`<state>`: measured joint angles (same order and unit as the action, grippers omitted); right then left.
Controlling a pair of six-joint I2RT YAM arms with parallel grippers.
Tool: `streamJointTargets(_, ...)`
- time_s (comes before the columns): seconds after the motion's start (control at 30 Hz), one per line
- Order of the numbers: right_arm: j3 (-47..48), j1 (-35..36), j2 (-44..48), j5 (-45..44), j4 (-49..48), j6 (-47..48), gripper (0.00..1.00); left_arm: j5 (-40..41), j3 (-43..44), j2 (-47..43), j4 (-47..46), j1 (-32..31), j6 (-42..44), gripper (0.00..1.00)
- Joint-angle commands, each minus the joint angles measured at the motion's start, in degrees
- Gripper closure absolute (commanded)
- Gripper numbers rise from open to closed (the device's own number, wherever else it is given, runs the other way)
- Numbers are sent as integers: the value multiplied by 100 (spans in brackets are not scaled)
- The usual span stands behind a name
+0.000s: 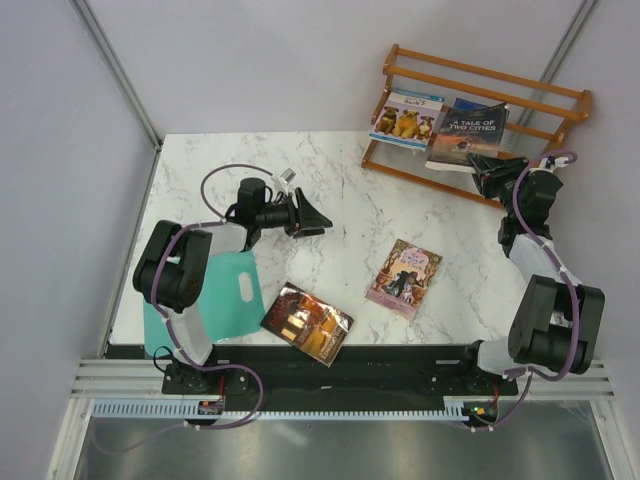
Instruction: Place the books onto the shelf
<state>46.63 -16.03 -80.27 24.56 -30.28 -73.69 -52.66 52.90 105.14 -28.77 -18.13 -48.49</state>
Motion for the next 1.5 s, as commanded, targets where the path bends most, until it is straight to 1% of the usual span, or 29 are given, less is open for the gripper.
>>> streamJointTargets(0.0, 619, -102, -172, 137, -1479, -277, 100, -77, -70, -266, -155, -6, 243, 31)
streamJointTargets(0.07, 602, -111, -217, 163, -1612, -409, 100, -60, -87, -258, -155, -6, 235, 30)
streamJointTargets(0.23, 461, -111, -147, 181, -1621, -383, 100, -42, -52, -222, -164, 2, 217, 30)
streamJointTargets(0.47, -13, -119, 37, 243, -1788, -558, 100, -33, -35, -196, -164, 2, 191, 31)
streamJointTargets(0.63, -338, -119, 213, 304, -1788, -629, 100, -42, -26, -205, -164, -6, 173, 31)
streamJointTargets(1.03, -848, -119, 284, 612, -1595, -708, 100, -25, -35, -249, -164, 2, 164, 31)
streamJointTargets(1.2, -621, -119, 161, 568, -1647, -752, 100, -42, -52, -301, -164, -6, 156, 31)
streamJointTargets(1.47, 451, -146, -322, 577, -1735, -945, 100, -42, -35, -336, -137, 2, 156, 31)
